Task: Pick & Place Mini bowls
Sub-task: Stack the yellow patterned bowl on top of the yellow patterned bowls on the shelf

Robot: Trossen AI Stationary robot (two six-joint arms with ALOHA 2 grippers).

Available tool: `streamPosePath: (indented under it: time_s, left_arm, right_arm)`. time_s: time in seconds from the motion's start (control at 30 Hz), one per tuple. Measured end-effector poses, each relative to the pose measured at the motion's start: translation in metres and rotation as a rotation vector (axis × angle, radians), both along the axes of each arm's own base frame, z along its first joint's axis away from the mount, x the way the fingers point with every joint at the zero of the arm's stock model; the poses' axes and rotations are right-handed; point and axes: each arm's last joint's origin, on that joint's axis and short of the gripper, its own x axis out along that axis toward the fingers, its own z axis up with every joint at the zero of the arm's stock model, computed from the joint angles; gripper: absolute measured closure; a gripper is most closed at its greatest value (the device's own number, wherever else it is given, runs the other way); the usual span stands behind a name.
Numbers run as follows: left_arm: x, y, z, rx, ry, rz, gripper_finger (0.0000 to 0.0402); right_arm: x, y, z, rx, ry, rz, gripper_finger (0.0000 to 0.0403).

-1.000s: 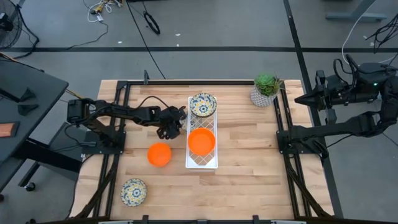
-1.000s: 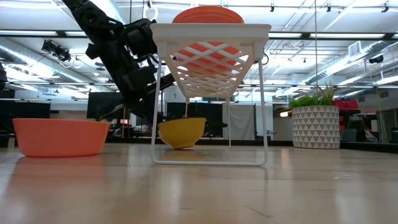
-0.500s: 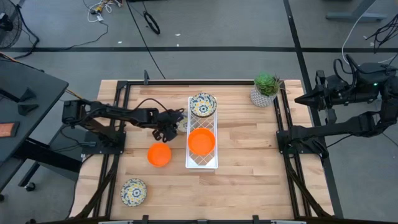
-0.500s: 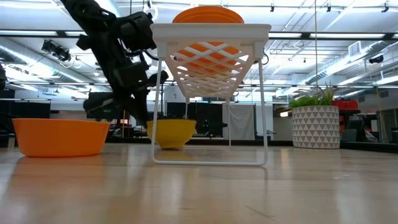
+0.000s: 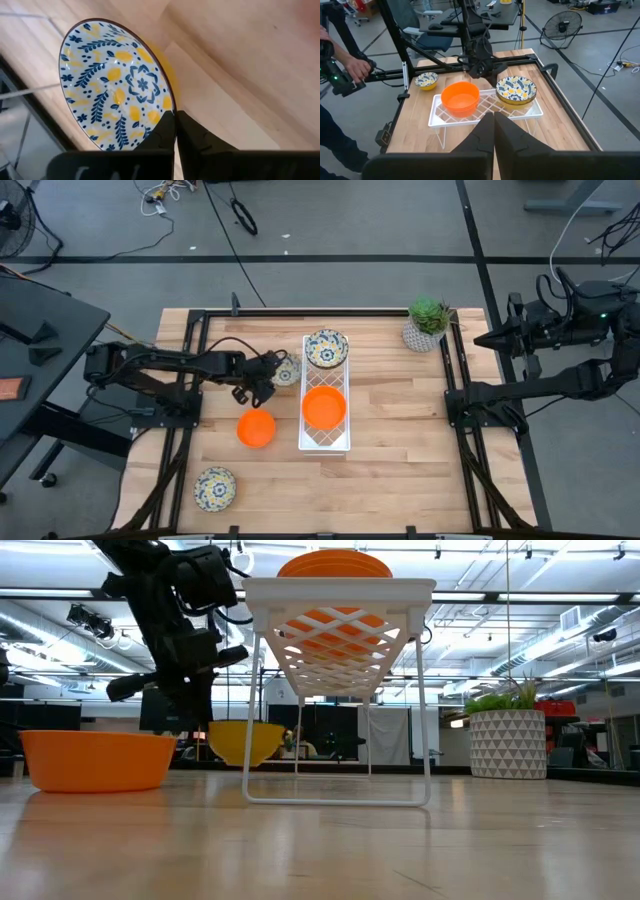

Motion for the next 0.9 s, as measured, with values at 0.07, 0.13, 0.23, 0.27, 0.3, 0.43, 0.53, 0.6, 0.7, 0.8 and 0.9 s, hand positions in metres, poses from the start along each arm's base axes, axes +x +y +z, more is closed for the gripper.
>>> streamPosePath:
  time_s: [0.07,0.13,0.23,0.27,0.3,0.43,0.53,0.6,0.7,0.8,0.9]
  left_arm:
    - [-0.003,0.000,0.003,0.002,-0.004,0.026,0.0398]
    - [-0.006,0.000,0.005,0.003,-0.009,0.053,0.0398]
    - [-0.010,-0.002,0.010,0.010,-0.018,0.074,0.0398]
    - [-0.011,-0.002,0.011,0.021,-0.016,0.077,0.0398]
    - [-0.012,-0.003,0.012,0.031,-0.017,0.079,0.0398]
    - [-0.020,-0.006,0.018,0.039,-0.013,0.108,0.0398]
    - [-0.026,-0.010,0.022,0.029,-0.015,0.128,0.0398]
    - [-0.026,-0.012,0.026,0.029,-0.024,0.132,0.0398]
    - [-0.029,-0.014,0.032,0.040,-0.051,0.124,0.0398]
    - [-0.030,-0.017,0.035,0.073,-0.063,0.100,0.0398]
    - [-0.031,-0.020,0.039,0.080,-0.091,0.097,0.0398]
  right_arm:
    - [0.000,0.000,0.000,0.000,0.000,0.000,0.0392]
    - [0.000,0.000,0.000,0.000,-0.001,0.000,0.0392]
    - [0.000,0.000,0.000,0.000,-0.001,0.000,0.0392]
    - [0.000,0.000,0.000,0.000,-0.001,0.000,0.0392]
    - [0.000,0.000,0.000,0.000,-0.001,0.000,0.0392]
    - [0.000,0.000,0.000,0.000,-0.001,0.000,0.0392]
    - [0.000,0.000,0.000,0.000,-0.001,0.000,0.0392]
    - [0.000,0.000,0.000,0.000,-0.001,0.000,0.0392]
    - [0.000,0.000,0.000,0.000,-0.001,0.000,0.0392]
    - [0.000,0.000,0.000,0.000,-0.001,0.000,0.0392]
    - [0.000,0.000,0.000,0.000,-0.001,0.000,0.0392]
